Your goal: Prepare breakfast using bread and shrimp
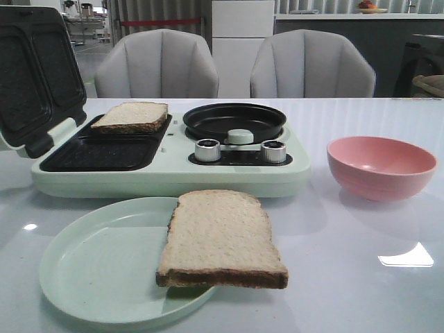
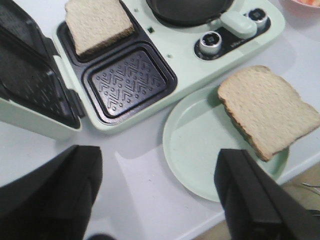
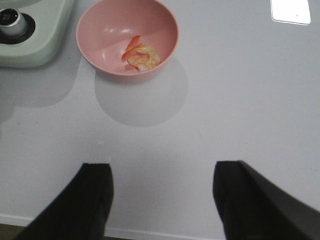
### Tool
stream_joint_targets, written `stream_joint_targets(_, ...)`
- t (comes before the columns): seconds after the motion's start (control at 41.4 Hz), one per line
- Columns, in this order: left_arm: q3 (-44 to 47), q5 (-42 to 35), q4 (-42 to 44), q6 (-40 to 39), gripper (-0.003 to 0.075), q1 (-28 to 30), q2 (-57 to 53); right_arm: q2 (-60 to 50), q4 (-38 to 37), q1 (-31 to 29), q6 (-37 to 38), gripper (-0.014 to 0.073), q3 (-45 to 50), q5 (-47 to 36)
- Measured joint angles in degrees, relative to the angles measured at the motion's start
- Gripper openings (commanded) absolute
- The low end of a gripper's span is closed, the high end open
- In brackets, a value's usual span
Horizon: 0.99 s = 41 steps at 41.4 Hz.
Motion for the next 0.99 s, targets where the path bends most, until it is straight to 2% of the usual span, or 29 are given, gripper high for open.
stream_joint_targets(0.242, 9.39, -1.85, -6.36, 0.00, 0.0520, 0.00, -10.63, 0.00, 0.00, 0.00, 0.00, 0.0549, 0.00, 0.03)
stream_joint_targets(0.483, 15.27, -7.39, -7.34, 0.00, 0.0520, 0.00, -18.20, 0.00, 0.00, 0.00, 0.00, 0.0549, 0.00, 0.13)
stream_joint_targets(0.99, 16.67, -9.76, -7.15, 0.00, 0.0521, 0.00, -18.99, 0.00, 0.00, 0.00, 0.00, 0.0549, 0.00, 0.13)
